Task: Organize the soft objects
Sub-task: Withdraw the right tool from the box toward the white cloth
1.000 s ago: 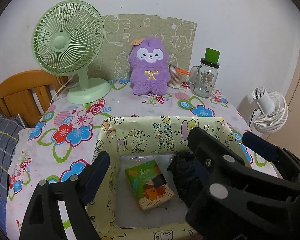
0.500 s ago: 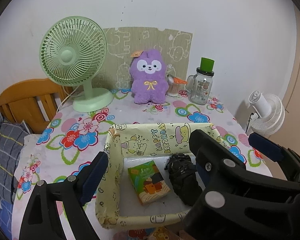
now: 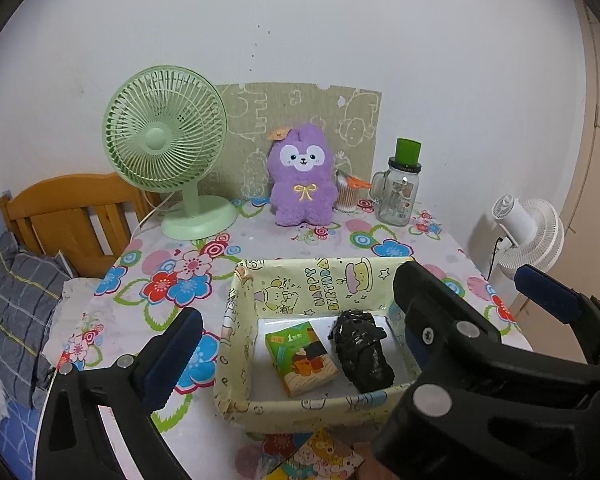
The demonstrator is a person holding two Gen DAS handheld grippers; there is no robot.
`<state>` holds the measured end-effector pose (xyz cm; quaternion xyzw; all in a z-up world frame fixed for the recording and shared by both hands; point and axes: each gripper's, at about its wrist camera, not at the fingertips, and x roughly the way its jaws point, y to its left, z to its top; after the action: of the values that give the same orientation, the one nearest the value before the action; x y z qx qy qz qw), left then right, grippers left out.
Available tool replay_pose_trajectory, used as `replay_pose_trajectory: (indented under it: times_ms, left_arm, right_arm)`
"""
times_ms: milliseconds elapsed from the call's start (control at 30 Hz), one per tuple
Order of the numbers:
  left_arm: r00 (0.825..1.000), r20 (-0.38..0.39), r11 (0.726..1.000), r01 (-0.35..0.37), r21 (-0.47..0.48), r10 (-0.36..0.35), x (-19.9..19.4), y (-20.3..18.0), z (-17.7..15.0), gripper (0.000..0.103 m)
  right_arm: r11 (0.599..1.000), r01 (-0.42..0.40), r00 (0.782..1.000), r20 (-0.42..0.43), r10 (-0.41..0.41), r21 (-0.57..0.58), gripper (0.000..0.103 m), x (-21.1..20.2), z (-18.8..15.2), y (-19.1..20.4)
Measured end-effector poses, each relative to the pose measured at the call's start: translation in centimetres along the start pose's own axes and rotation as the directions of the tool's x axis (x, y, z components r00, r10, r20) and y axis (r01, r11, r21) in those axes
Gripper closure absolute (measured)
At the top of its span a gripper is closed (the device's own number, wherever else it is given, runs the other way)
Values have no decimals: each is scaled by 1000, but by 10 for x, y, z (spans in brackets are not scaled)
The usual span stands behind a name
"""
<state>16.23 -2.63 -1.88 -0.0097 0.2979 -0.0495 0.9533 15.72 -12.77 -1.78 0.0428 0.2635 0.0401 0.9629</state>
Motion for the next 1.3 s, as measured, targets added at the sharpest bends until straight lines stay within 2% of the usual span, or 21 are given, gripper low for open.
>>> replay_pose_trajectory:
  times_ms: [367, 900, 1300]
  left_arm:
    - [1000, 27, 1000, 12, 0, -12, -29, -1, -10, 0]
    - [997, 69, 1000, 29, 4, -29, -68, -4, -27, 0]
    - [997, 68, 999, 37, 1, -37, -88, -6, -45, 0]
  right_arm:
    - [999, 39, 999, 24, -38, -37, 1, -34, -7, 9]
    - [998, 37, 998, 48, -34, -56, 1, -76, -21, 14]
    - [996, 31, 999, 46, -27, -81, 1, -95, -35, 17]
